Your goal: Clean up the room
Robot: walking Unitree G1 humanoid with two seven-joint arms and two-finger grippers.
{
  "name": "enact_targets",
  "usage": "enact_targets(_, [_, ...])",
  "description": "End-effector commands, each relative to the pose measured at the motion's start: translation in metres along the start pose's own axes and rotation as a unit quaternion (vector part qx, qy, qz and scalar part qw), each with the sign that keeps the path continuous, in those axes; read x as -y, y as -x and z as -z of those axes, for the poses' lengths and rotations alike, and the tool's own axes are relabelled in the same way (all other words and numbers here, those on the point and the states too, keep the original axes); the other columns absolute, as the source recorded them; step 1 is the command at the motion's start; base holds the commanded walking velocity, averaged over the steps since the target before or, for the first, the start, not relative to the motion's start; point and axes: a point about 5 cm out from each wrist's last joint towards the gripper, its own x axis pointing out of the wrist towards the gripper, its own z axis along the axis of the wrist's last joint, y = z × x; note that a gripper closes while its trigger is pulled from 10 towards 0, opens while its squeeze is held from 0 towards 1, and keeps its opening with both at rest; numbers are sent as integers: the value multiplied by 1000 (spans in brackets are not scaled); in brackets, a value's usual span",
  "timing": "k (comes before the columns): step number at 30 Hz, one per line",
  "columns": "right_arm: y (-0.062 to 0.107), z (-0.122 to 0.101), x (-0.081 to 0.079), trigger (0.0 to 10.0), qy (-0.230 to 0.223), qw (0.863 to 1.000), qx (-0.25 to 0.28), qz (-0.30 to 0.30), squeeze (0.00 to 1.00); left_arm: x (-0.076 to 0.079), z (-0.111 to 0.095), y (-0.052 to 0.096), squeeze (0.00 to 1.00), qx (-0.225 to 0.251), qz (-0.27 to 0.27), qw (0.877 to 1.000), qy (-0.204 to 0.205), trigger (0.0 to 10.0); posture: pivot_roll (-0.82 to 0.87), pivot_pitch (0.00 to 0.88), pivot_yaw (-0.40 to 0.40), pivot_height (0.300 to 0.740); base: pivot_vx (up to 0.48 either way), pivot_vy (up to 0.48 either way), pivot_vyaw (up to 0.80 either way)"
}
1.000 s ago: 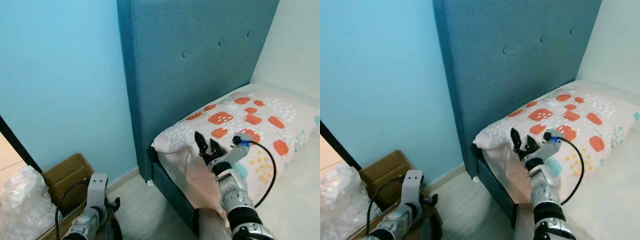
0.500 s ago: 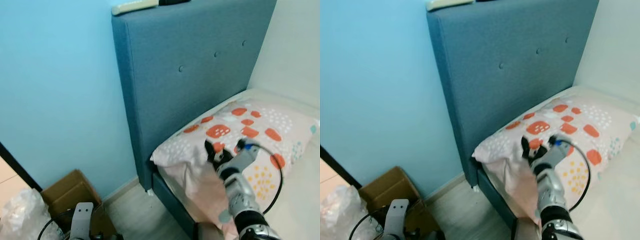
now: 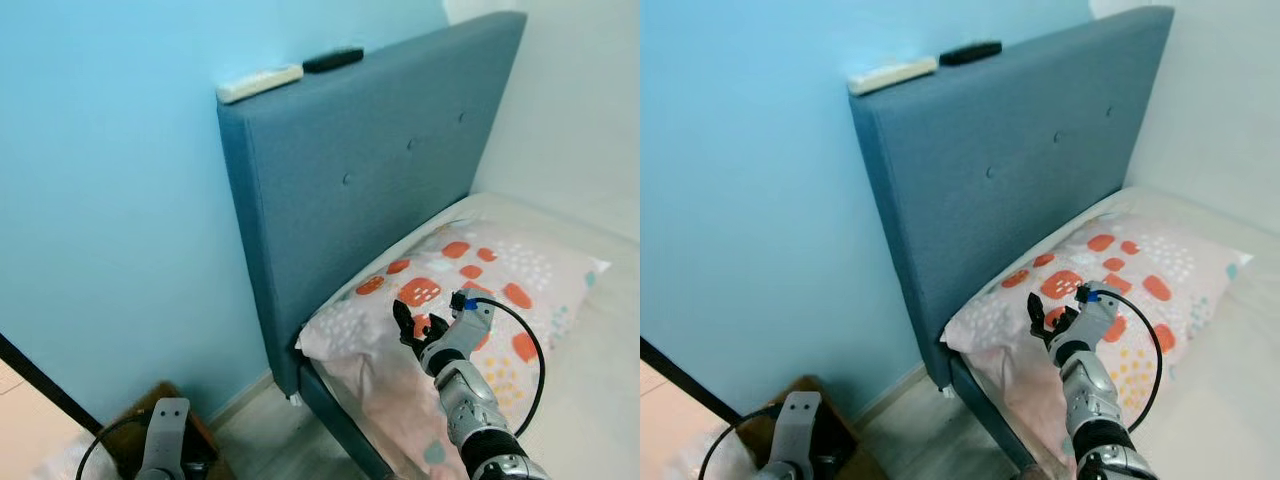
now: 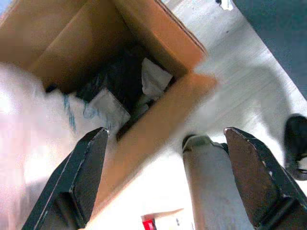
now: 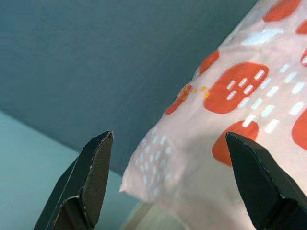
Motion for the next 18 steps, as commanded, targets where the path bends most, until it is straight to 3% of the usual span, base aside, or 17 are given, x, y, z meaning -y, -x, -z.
enact_targets(1, [-1, 4, -4, 10000, 9, 1000, -8, -7, 0, 2, 9, 1, 0, -16, 1, 1000, -2, 10000, 29, 0, 3, 686, 0, 0, 0])
enact_targets(10, [1, 8, 1, 10000, 20, 1000, -16, 18, 0, 6, 15, 1, 0, -25, 11, 1000, -7, 10000, 29, 0, 0, 715, 0, 0, 0])
enact_targets(18, [15, 34, 19, 10000, 55, 991, -98, 80, 0, 8, 21, 2, 0, -39, 18, 999, -22, 10000, 25, 0, 0, 715, 0, 0, 0])
